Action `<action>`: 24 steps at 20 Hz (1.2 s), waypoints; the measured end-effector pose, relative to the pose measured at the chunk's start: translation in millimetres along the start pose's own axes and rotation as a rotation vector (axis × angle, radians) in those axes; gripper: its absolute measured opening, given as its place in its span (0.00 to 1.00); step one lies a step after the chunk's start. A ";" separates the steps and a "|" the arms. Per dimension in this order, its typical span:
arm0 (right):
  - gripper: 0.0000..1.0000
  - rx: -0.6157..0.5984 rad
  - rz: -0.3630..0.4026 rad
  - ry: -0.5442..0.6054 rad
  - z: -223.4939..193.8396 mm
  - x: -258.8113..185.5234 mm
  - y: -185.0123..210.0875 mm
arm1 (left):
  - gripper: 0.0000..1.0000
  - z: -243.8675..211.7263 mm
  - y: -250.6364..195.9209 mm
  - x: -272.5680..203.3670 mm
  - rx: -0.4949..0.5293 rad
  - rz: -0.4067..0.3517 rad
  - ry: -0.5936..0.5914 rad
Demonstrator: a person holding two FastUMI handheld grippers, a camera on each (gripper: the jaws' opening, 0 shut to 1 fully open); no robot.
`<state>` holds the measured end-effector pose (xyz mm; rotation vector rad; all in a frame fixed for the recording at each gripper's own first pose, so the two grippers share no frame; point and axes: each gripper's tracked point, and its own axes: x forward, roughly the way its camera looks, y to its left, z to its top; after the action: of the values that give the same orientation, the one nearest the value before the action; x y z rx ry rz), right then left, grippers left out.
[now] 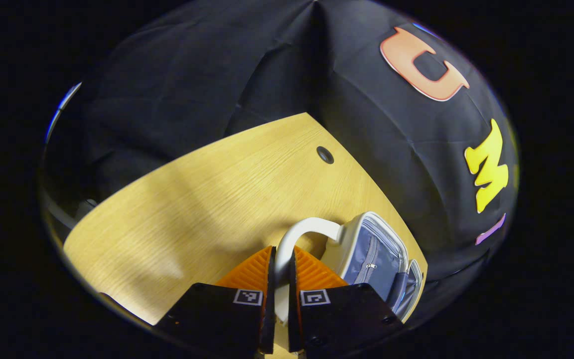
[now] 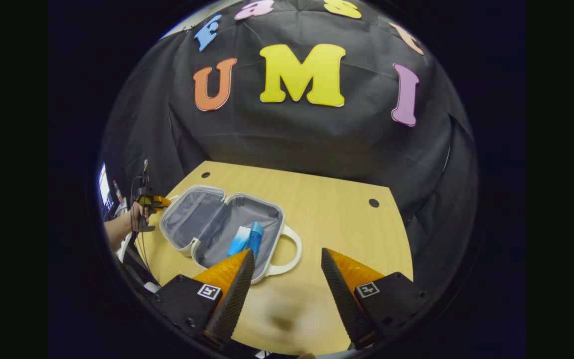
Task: First open the suitcase, pack the skin care products into it, and then close the suitcase.
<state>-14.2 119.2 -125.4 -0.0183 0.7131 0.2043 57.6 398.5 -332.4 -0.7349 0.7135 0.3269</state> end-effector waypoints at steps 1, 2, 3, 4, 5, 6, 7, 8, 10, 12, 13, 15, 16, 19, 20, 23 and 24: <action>0.78 0.004 -0.002 -0.020 3.2 -4.5 -3.1 | 0.12 11.1 -10.8 -10.1 0.037 0.000 -0.033; 0.80 0.007 -0.003 -0.040 6.7 -10.1 -7.4 | 0.12 23.8 -23.7 -23.8 0.071 -0.004 -0.072; 0.78 0.014 0.000 -0.053 9.0 -14.2 -9.4 | 0.11 36.4 -39.0 -38.0 0.102 -0.012 -0.113; 0.78 0.020 0.003 -0.064 7.8 -18.2 -12.0 | 0.10 47.7 -58.5 -53.3 0.137 -0.031 -0.152; 0.80 0.028 0.006 -0.079 9.9 -23.6 -14.9 | 0.10 55.1 -81.4 -71.1 0.177 -0.049 -0.186; 0.80 0.033 0.007 -0.097 11.1 -27.5 -20.0 | 0.10 61.1 -104.7 -88.2 0.220 -0.070 -0.213; 0.78 0.035 0.001 -0.116 12.8 -32.6 -25.3 | 0.09 62.5 -131.2 -103.0 0.260 -0.097 -0.237; 0.80 0.032 -0.016 -0.145 16.5 -37.0 -33.6 | 0.09 61.7 -156.4 -117.6 0.301 -0.123 -0.253; 0.80 0.024 -0.049 -0.214 25.1 -50.3 -51.0 | 0.09 53.2 -203.9 -142.0 0.387 -0.168 -0.285; 0.80 0.036 -0.077 -0.267 29.4 -63.2 -64.2 | 0.09 37.2 -244.8 -159.0 0.470 -0.184 -0.328; 0.80 0.049 -0.071 -0.285 29.9 -69.0 -65.1 | 0.09 25.3 -263.3 -166.3 0.507 -0.186 -0.346; 0.80 0.052 -0.062 -0.314 31.3 -75.6 -67.3 | 0.09 1.4 -297.0 -177.5 0.565 -0.205 -0.367; 0.80 0.044 -0.081 -0.327 30.8 -81.1 -74.9 | 0.09 -11.5 -313.0 -180.3 0.598 -0.216 -0.373; 0.79 0.038 -0.102 -0.363 33.1 -90.0 -93.2 | 0.09 -58.7 -357.3 -183.4 0.693 -0.246 -0.377; 0.80 0.051 -0.103 -0.371 32.7 -90.0 -100.0 | 0.09 -75.1 -370.1 -181.9 0.717 -0.260 -0.371; 0.79 0.066 -0.116 -0.361 26.4 -94.4 -114.5 | 0.09 -127.2 -399.9 -166.8 0.758 -0.299 -0.321; 0.80 0.070 -0.129 -0.359 24.7 -98.5 -123.0 | 0.09 -144.5 -407.5 -161.2 0.767 -0.310 -0.301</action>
<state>-47.2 -16.9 -49.0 0.0380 0.3595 0.0555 78.8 3.7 -94.5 -0.0524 0.3780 -0.1269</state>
